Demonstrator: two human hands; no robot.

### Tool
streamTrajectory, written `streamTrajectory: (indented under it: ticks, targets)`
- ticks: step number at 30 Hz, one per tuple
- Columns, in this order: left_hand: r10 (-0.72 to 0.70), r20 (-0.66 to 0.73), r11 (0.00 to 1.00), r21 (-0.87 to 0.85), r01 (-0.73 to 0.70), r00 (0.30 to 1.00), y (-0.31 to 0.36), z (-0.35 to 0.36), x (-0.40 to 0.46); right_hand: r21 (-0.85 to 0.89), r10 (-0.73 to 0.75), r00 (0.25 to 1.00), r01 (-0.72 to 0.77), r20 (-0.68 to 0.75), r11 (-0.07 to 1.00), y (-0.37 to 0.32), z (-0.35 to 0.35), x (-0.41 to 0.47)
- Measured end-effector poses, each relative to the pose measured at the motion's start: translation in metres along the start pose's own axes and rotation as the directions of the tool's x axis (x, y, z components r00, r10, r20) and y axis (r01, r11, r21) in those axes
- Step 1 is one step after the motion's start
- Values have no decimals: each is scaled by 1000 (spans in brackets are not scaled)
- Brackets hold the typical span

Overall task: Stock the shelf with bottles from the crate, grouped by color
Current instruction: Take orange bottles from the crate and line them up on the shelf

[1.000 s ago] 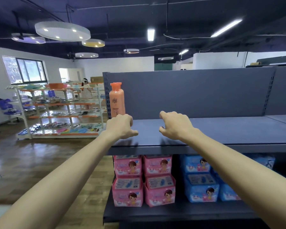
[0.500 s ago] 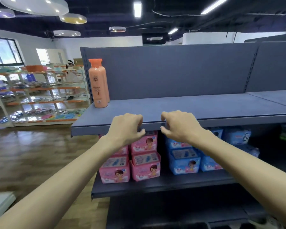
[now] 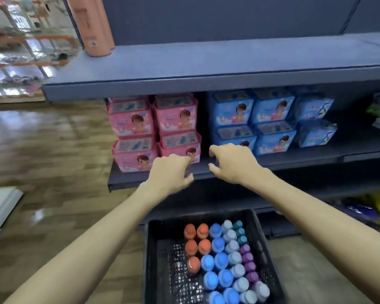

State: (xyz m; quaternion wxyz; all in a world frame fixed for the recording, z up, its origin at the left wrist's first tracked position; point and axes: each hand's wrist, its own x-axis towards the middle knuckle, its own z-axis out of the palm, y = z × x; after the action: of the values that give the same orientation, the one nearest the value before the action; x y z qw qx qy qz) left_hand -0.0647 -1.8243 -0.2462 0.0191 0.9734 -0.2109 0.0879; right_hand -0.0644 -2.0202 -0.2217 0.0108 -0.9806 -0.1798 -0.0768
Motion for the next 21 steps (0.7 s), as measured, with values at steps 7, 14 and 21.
streamTrajectory:
  ticks: [7, 14, 21]
  targets:
    - [-61, 218, 997, -42, 72, 974, 13, 90, -47, 97, 25, 972, -49, 232, 994, -9, 98, -36]
    - [-120, 423, 985, -62, 160, 898, 25, 177, -112, 133, 85, 866, -171, 492, 976, -36, 186, -83]
    - [-183, 516, 961, -85, 262, 837, 34, 225, -157, 162, 105, 749, -275, 655, 948, -73, 257, -132]
